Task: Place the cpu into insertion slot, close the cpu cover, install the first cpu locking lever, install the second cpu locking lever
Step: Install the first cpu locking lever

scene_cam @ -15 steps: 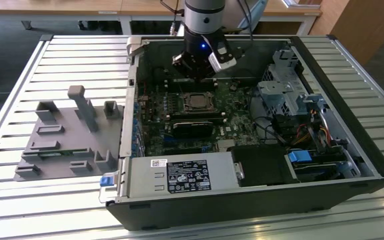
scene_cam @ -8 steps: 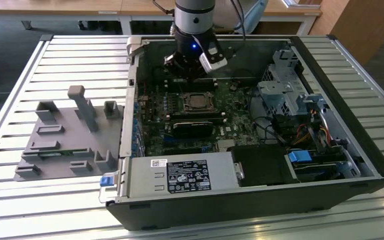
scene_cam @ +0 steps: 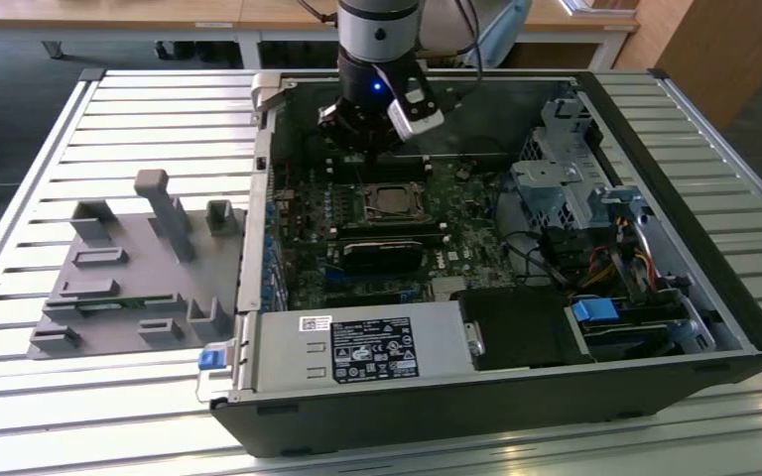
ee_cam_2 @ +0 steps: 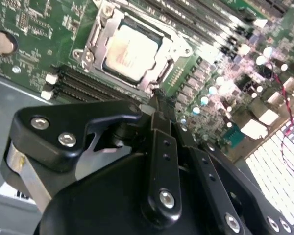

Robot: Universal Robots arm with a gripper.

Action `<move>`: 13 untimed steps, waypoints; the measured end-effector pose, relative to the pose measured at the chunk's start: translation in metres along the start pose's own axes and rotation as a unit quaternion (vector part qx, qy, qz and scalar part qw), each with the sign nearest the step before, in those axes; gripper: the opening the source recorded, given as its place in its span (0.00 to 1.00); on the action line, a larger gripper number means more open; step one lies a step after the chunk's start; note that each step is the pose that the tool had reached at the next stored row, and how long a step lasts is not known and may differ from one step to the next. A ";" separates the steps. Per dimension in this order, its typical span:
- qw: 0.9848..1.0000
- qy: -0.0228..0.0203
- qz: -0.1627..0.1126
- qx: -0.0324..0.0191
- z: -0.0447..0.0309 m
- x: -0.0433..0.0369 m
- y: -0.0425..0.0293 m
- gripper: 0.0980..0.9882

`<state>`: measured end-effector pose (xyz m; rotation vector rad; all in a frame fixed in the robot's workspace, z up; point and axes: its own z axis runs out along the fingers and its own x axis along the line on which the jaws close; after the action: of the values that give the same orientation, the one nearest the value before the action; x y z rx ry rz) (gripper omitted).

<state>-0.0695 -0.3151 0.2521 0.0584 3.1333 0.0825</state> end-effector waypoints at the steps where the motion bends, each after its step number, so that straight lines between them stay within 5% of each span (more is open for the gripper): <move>1: 1.000 -0.001 0.000 0.000 -0.0005 0.0019 -0.0001 0.01; 13: 1.000 -0.002 0.000 -0.001 -0.0009 0.0263 -0.0009 0.01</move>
<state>-0.0958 -0.3151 0.2528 0.0579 3.1294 0.0863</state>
